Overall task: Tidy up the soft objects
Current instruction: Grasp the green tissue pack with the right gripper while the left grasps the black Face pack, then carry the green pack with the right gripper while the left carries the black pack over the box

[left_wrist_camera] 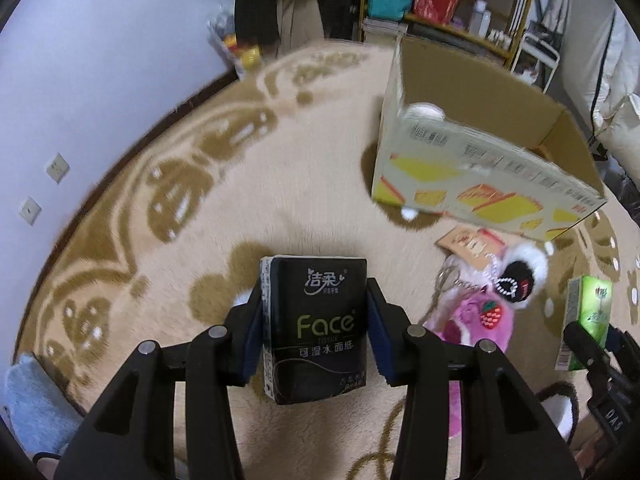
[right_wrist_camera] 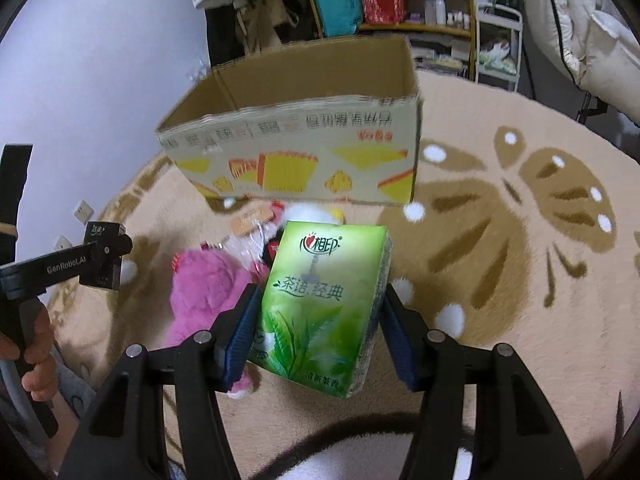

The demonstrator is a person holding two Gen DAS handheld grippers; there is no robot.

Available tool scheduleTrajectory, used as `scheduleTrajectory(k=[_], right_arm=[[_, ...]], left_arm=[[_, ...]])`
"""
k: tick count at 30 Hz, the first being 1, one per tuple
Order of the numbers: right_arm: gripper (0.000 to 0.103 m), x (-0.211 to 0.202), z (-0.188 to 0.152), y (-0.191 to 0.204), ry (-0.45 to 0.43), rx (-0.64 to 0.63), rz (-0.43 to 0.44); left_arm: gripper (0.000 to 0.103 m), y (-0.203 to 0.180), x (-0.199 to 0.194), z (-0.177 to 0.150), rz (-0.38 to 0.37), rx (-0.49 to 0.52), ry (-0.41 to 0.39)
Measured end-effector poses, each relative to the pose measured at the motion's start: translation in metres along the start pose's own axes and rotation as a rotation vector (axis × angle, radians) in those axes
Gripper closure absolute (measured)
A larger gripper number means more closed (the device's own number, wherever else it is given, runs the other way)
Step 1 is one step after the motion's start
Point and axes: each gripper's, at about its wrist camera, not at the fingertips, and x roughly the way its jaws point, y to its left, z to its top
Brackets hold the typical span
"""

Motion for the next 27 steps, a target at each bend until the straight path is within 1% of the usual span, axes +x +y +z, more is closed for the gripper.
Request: scheduleTrajectory(k=[2,7,9,11,13,19,23,27], right_arm=[[0.041,-0.012,0.002,-0.002,-0.041,0.006,0.004],[0.041,-0.029,0.008,-0.001,-0.12,0.004,-0.001],[0.041,-0.035,0.01,-0.003,-0.134,0.004,-0.002],[0.041,-0.042,0.012,-0.003,-0.15,0.001,-0.004],[0.041,-0.047,0.012,-0.003,-0.164,-0.002,-0.003],[0.041,-0.067,0.023,-0.002,-0.225,-0.02,0.01],[0.041,-0.073,0.035,-0.001,-0.254,-0.029,0.017],[0.041,-0.073,0.049,0.0,-0.275,-0.045,0.019]], left_arm=[[0.059,0.001,-0.013,0.0,0.007,0.012,-0.042],[0.059,-0.007,-0.04,0.013,0.002,0.028,-0.14],[0.059,-0.009,-0.051,0.016,0.012,0.05,-0.18],[0.059,-0.01,-0.061,0.016,0.049,0.076,-0.226],[0.059,-0.009,-0.074,0.017,0.044,0.078,-0.258],[0.059,-0.006,-0.102,0.026,0.022,0.08,-0.338],[0.059,-0.013,-0.112,0.034,0.024,0.101,-0.381],[0.059,-0.022,-0.117,0.045,0.002,0.125,-0.415]])
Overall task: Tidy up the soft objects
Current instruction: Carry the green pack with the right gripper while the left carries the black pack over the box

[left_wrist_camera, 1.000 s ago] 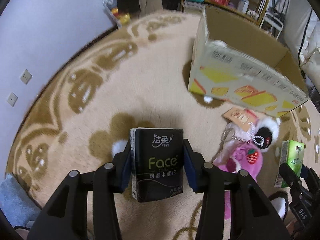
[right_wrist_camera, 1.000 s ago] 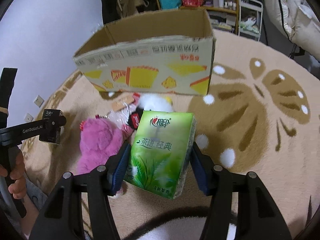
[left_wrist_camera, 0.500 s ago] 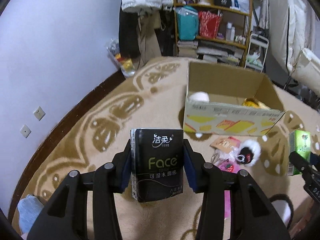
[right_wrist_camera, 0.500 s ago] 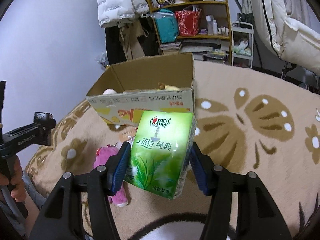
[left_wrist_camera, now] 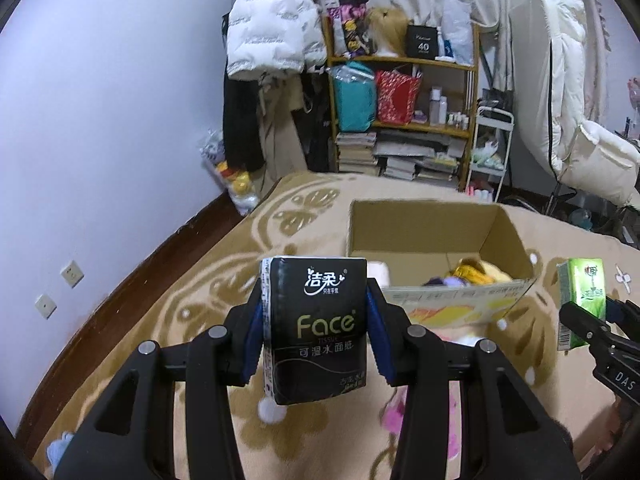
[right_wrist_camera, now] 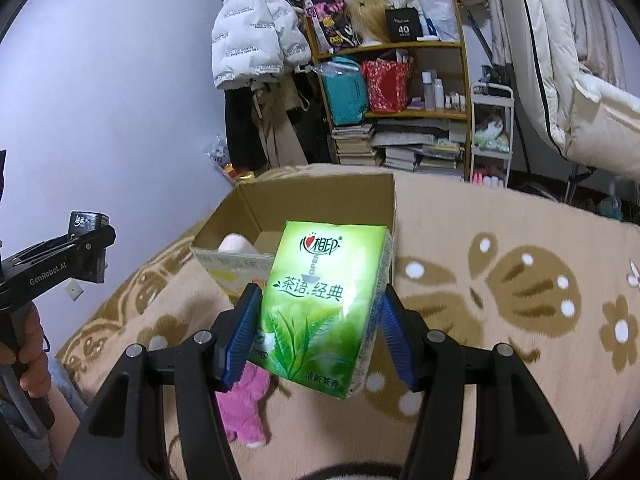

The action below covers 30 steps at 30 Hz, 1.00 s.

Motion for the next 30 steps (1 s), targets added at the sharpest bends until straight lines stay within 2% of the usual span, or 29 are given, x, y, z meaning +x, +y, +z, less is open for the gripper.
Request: scheduleTrajectory(k=[7,13,23,27,30], right_arm=[[0.041,0.022,0.021,-0.009,-0.006,-0.007,-0.001],[0.041,0.047,0.027,-0.021,0.022,0.002,-0.003],[0.041,0.078,0.043,-0.031,0.023,0.011,-0.002],[0.041,0.088,0.049,-0.027,0.016,-0.029,-0.002],[0.041,0.095,0.054,-0.024,0.024,-0.045,0.01]], left_arm=[[0.059,-0.015,0.024,0.031,0.012,0.026,-0.015],[0.059,-0.024,0.058,0.052,-0.02,0.023,-0.013],[0.058,-0.05,0.102,0.062,-0.026,0.09,0.004],[0.058,-0.06,0.112,0.06,0.003,0.146,0.003],[0.058,-0.063,0.118,0.062,-0.012,0.151,0.006]])
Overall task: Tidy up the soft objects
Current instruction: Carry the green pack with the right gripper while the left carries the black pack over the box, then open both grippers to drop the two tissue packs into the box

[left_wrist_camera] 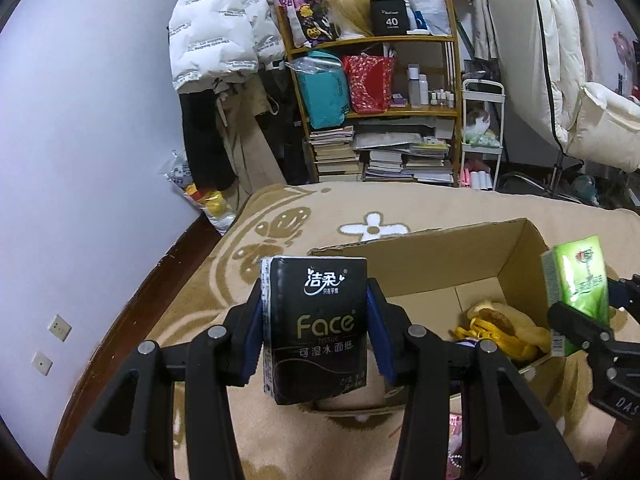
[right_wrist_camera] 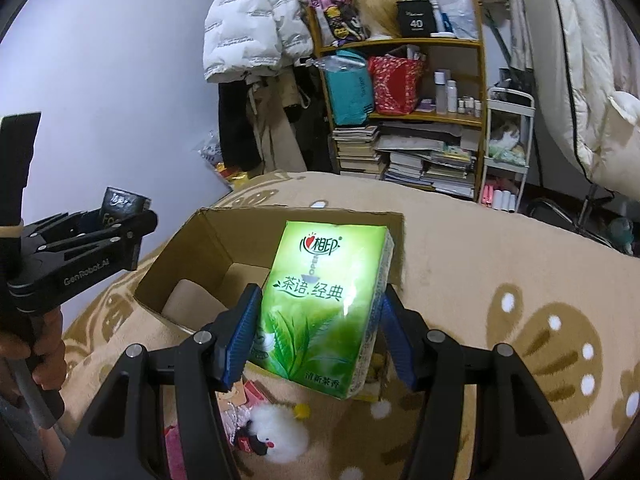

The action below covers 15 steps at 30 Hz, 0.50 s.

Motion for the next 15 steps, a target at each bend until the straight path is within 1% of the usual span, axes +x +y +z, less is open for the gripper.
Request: scheduleTrajectory(k=[5,10,12,13,14,15], right_arm=[[0.041,0.009,0.0,0.001,0.019,0.005,0.016],[0.041,0.02,-0.002,-0.001,0.062,0.007,0.023],[0.041,0.022,-0.002,-0.003,0.078,0.01,0.029],[0.04,0.022,-0.002,-0.003,0.08,0.015,0.028],[0.039,0.02,-0.003,-0.004,0.075,0.024,0.03],[0.039,0.02,-0.003,-0.005,0.073,0.026,0.031]], left_arm=[[0.058,-0.003,0.006,-0.003,-0.027,0.009,0.007],[0.056,-0.011,0.012,-0.006,-0.098,0.01,0.022],[0.056,-0.013,0.015,-0.007,-0.109,-0.002,0.019],[0.053,-0.013,0.016,-0.008,-0.117,-0.02,0.023],[0.047,-0.013,0.017,-0.01,-0.128,-0.037,0.034],[0.045,-0.013,0.019,-0.011,-0.137,-0.042,0.042]])
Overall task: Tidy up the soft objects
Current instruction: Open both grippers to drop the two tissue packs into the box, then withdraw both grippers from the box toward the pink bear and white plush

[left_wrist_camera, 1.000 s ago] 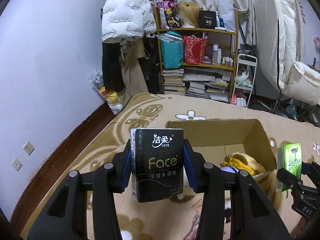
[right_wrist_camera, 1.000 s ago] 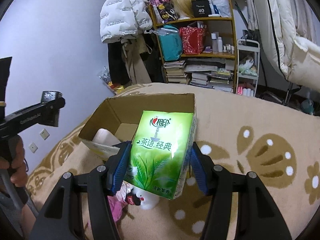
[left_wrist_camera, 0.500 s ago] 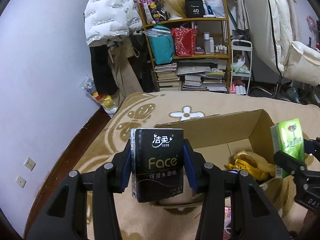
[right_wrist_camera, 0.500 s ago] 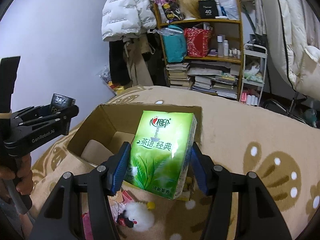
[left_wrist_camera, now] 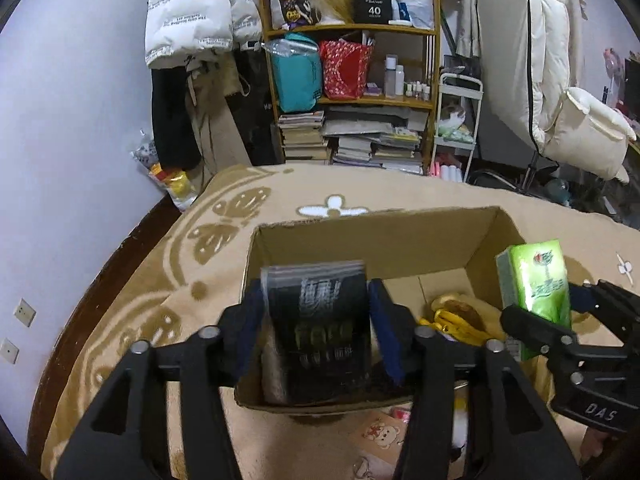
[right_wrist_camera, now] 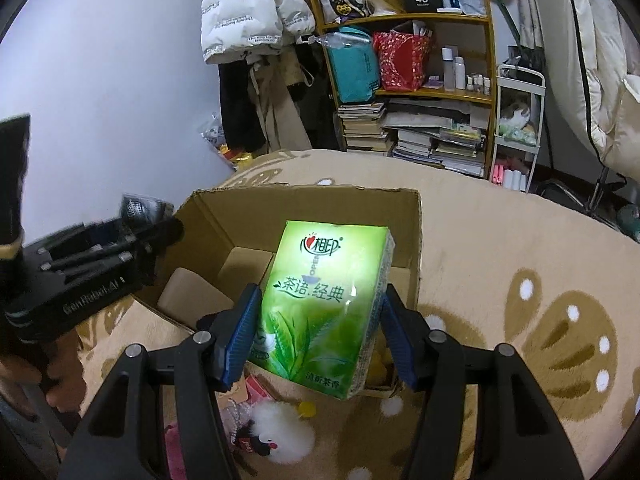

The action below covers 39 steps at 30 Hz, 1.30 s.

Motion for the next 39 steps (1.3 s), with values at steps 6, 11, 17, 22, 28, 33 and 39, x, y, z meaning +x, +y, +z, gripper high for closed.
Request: scheduleTrajectory(k=[6,11,17,22,28,33,39], right_arm=[[0.039,0.003,0.001,-0.001,0.007,-0.002,-0.006],[0.021,-0.001,0.007,-0.005,-0.006,0.03,-0.002],[0.004,-0.029,0.012,-0.007,-0.041,0.051,0.007],[0.004,-0.049,0.012,-0.003,-0.044,0.036,0.01],[0.004,-0.072,0.002,0.001,-0.054,0.051,0.032],[0.004,-0.093,-0.011,0.008,-0.065,0.042,0.053],[0.004,-0.113,-0.027,0.017,-0.082,0.026,0.078]], left_arm=[[0.013,0.005,0.001,-0.002,0.037,-0.016,0.005],[0.006,0.016,-0.004,-0.001,0.072,-0.053,0.006],[0.002,0.023,-0.018,-0.004,0.128,-0.027,0.024],[0.002,0.029,-0.038,-0.011,0.156,-0.042,0.033],[0.002,0.032,-0.065,-0.019,0.171,-0.073,0.048],[0.002,0.033,-0.09,-0.034,0.172,-0.112,0.062],[0.002,0.034,-0.121,-0.057,0.231,-0.171,0.031]])
